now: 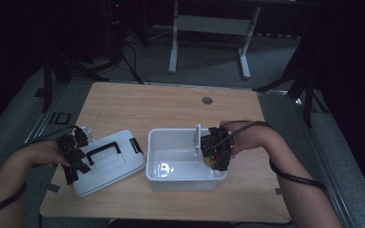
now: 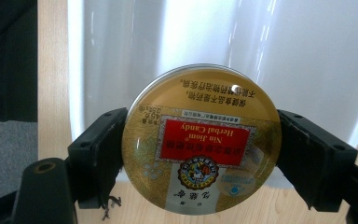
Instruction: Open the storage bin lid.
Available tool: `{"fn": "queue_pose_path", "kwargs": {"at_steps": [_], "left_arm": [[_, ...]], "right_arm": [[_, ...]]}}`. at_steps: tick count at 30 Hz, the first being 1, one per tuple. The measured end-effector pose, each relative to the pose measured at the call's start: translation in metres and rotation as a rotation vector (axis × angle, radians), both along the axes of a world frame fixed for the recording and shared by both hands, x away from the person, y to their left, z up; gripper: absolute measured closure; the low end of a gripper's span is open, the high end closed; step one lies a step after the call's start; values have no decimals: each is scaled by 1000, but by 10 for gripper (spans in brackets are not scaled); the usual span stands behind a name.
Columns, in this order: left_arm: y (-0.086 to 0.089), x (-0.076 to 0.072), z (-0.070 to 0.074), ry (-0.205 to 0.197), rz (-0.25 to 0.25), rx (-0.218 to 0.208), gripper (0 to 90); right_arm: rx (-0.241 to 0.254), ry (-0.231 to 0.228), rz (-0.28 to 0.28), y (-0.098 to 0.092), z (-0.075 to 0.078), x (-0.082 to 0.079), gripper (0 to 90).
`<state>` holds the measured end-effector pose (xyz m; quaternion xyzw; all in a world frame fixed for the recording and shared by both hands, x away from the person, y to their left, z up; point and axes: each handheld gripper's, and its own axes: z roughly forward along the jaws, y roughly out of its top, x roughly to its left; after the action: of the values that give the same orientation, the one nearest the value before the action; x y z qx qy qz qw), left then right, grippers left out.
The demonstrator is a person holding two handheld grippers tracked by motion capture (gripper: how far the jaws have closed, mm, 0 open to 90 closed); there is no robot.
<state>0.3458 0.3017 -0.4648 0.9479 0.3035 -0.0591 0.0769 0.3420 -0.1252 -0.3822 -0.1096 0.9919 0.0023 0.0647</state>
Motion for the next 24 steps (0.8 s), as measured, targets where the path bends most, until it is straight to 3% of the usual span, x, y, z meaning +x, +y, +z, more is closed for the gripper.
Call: {"fn": "queue_pose_path", "kwargs": {"at_steps": [8,24], "left_arm": [[0,0,0,1,-1,3,303],[-1,1,-1,-9,-8,18,303]], "right_arm": [[-7,6,12,7,-11,3,204],[-37,53,-32,13,-60,16,204]]}}
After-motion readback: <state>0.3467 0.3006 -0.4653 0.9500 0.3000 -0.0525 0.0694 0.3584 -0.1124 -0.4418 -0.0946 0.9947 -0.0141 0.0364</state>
